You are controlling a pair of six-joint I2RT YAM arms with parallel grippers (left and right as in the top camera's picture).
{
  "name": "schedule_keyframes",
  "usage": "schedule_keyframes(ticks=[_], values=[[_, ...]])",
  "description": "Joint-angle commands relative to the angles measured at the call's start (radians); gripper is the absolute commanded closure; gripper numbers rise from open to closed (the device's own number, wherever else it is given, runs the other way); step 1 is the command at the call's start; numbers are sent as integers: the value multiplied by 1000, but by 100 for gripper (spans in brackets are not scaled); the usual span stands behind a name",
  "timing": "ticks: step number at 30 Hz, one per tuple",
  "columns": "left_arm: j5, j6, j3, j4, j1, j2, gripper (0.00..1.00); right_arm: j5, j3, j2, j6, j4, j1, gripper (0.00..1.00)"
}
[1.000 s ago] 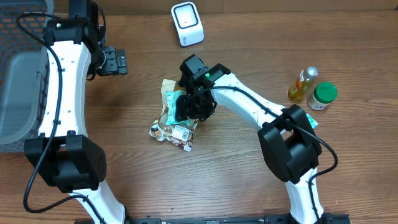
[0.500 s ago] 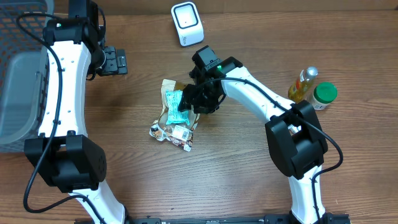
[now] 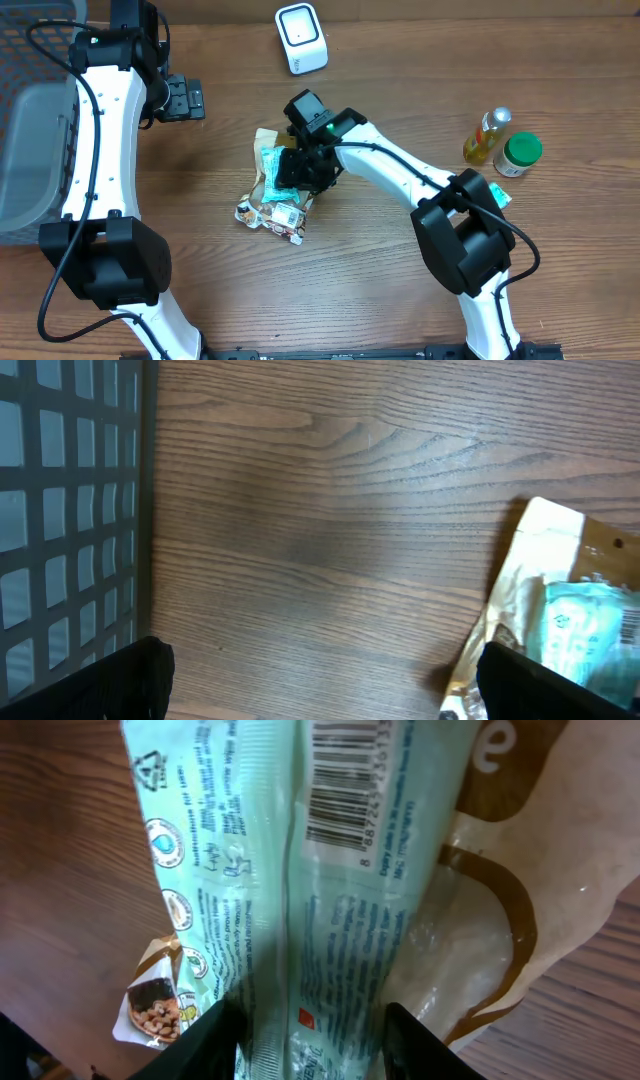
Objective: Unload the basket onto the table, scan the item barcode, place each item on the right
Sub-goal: 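Grasp the wipes pack and pull it right off the snack bag, then lower the wipes pack onto the table and release it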
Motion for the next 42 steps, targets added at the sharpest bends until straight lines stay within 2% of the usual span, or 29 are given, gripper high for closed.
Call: schedule_keyframes(ticks=[1, 4, 5, 8, 11, 15, 21, 24, 28, 34, 36, 37, 38, 39, 42], values=[[-5, 11, 16, 2, -7, -3, 0, 45, -38, -6, 16, 13, 2, 59], [-5, 11, 16, 2, -7, -3, 0, 55, -43, -6, 16, 11, 2, 69], [-5, 11, 16, 2, -7, -3, 0, 60, -43, -6, 16, 11, 2, 79], [-5, 11, 16, 2, -7, -3, 1, 63, -43, -6, 13, 11, 1, 96], [-5, 11, 16, 2, -7, -3, 1, 44, -31, -11, -5, 7, -7, 96], [-5, 11, 16, 2, -7, -3, 0, -70, 44, -35, -129, -33, -42, 96], [-5, 11, 16, 2, -7, -3, 0, -61, 135, -84, -217, -187, -154, 96], [-5, 11, 16, 2, -7, -3, 0, -53, 127, -83, -277, -271, -212, 96], [-5, 11, 16, 2, -7, -3, 0, 24, 91, -83, -281, -344, -258, 96], [-5, 11, 16, 2, -7, -3, 1, 89, 9, -83, -264, -321, -264, 95], [-5, 11, 16, 2, -7, -3, 0, 89, -21, -83, -230, -306, -258, 92], [-5, 11, 16, 2, -7, -3, 0, 89, -35, -83, -213, -298, -256, 86], [-5, 11, 16, 2, -7, -3, 0, 89, -44, -83, -193, -294, -256, 77], [-5, 11, 16, 2, -7, -3, 0, 89, -56, -83, -174, -283, -255, 55], [-5, 11, 16, 2, -7, -3, 0, 92, -64, -83, -171, -265, -253, 23]])
